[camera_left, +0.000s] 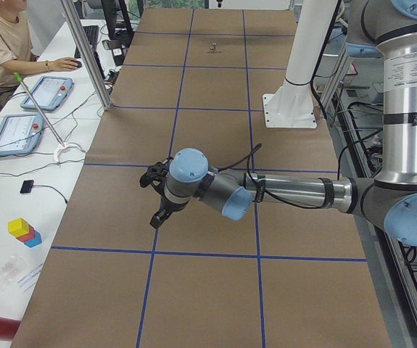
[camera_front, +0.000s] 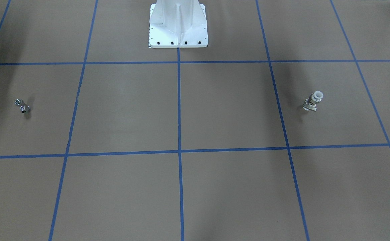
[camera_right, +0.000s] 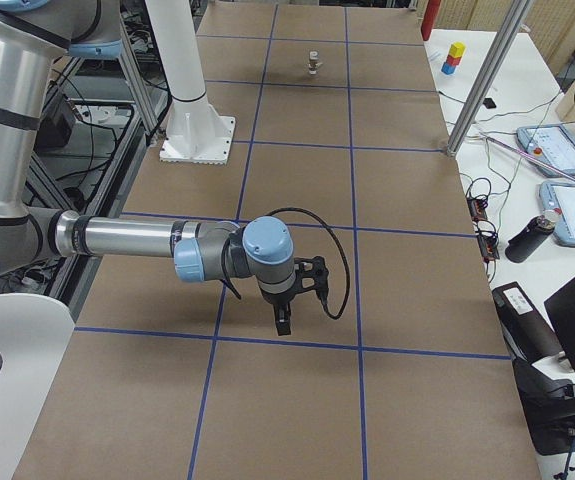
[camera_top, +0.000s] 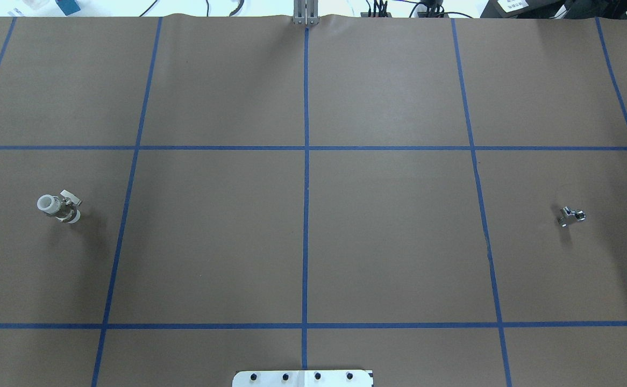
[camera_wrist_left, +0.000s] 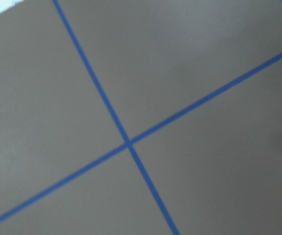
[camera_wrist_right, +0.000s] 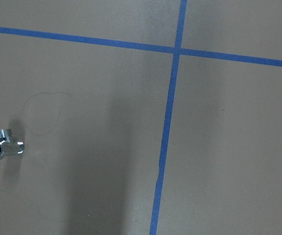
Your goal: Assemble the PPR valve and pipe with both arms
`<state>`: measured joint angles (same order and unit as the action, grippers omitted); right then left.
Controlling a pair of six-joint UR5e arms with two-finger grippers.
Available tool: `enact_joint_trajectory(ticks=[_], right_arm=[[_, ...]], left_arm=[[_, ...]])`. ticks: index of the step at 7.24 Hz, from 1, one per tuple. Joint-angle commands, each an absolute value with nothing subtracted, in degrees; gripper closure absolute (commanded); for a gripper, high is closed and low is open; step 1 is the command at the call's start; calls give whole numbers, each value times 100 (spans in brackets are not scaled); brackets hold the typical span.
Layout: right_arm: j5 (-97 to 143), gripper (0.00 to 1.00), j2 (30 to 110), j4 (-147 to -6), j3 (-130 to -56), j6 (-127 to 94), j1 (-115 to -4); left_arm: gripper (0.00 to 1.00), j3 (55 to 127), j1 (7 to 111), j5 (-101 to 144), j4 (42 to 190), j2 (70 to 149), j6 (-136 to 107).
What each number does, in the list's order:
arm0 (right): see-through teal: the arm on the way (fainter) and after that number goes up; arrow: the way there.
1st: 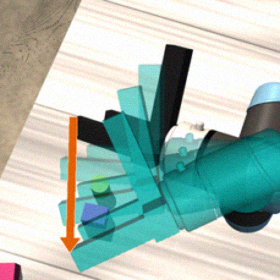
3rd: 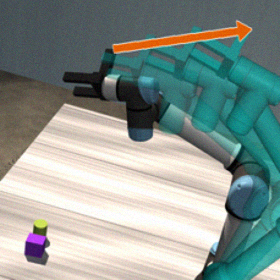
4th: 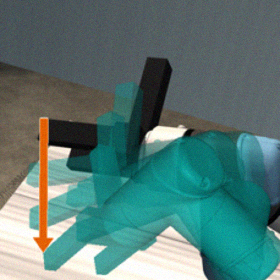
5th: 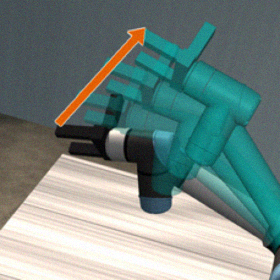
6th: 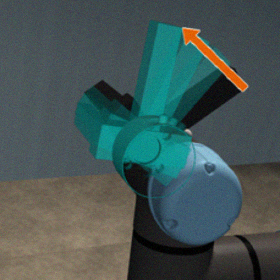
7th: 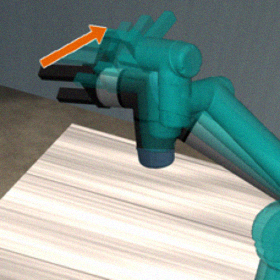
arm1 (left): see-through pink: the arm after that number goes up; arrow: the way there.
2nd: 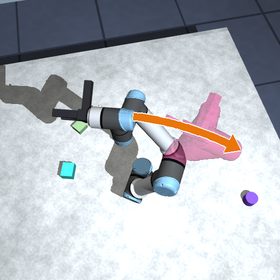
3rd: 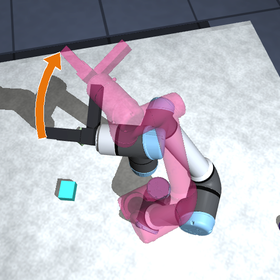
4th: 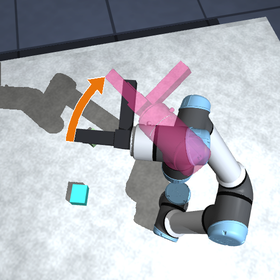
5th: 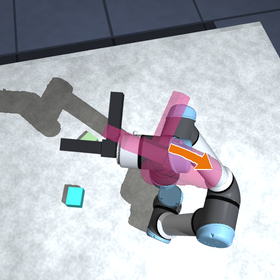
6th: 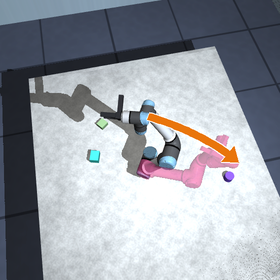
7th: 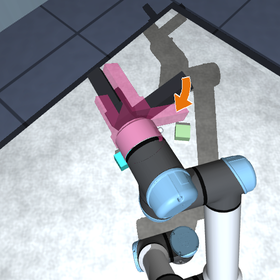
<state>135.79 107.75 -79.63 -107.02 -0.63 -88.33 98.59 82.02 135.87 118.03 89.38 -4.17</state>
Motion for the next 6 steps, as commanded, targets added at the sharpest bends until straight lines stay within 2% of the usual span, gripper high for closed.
enact_joint_trajectory(ticks=[1,3,6], right_arm=[[13579,0,10775,-7963,-10705,-70,-8833],[13562,0,10775,-7963,-10705,-62,-8833],[13570,0,10775,-7963,-10714,-62,-8833]], left_arm=[[0,9861,7045,13457,12903,9194,-2106],[0,9879,6077,13239,12999,9211,-2425],[0,9905,5336,12252,12946,8879,-2408]])
